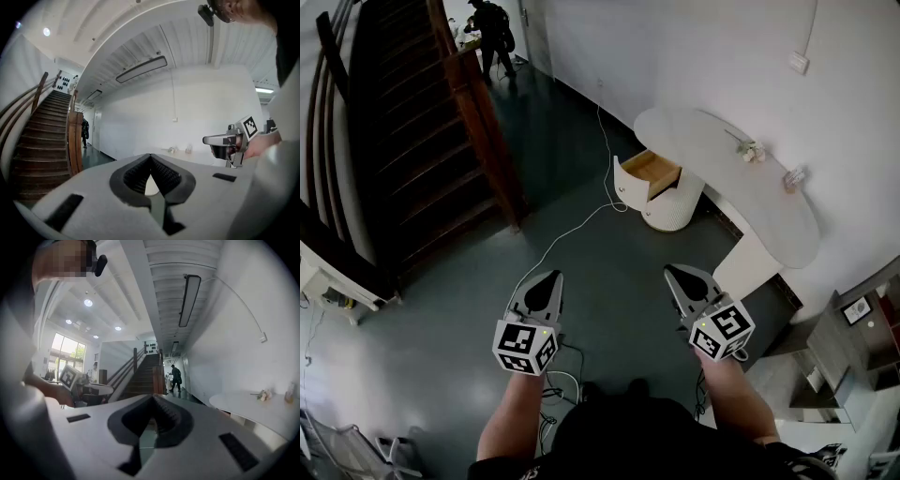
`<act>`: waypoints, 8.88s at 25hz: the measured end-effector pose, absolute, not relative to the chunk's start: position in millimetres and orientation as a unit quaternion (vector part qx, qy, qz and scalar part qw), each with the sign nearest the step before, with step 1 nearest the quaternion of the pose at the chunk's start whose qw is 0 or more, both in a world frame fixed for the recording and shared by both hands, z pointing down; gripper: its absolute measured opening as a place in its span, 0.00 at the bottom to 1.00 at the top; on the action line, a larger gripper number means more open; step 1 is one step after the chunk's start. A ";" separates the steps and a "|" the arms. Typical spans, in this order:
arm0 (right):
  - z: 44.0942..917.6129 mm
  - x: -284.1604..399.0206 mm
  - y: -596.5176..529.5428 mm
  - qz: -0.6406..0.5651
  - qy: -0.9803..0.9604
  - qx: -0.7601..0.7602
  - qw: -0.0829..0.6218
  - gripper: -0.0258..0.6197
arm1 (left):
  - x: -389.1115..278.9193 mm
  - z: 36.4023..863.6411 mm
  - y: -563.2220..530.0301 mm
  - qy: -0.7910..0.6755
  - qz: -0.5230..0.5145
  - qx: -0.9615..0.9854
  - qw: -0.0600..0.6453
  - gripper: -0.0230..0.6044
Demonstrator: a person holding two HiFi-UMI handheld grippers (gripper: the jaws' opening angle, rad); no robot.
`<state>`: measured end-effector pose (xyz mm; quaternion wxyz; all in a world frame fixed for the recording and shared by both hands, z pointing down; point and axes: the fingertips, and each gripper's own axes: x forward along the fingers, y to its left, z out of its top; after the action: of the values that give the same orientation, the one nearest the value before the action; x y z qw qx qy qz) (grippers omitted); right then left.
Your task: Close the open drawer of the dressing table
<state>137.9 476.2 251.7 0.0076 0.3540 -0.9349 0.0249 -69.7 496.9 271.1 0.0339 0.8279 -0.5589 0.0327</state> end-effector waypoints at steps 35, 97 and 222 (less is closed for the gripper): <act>292.0 199.0 406.8 0.083 -0.926 0.368 0.000 0.05 | -8.2 319.8 416.1 -0.547 0.048 0.832 0.075 0.04; 439.6 36.3 -176.9 0.228 -0.833 0.491 0.117 0.05 | -126.0 433.7 -225.4 -0.359 0.121 0.909 0.174 0.04; 779.4 210.4 -348.6 0.266 -0.641 0.708 0.136 0.14 | 29.8 693.8 -332.3 -0.186 0.201 0.952 0.138 0.04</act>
<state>210.4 -348.6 779.4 0.1355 0.7076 -0.6405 0.2657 29.8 -332.3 693.8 0.1383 0.9517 -0.1859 0.2014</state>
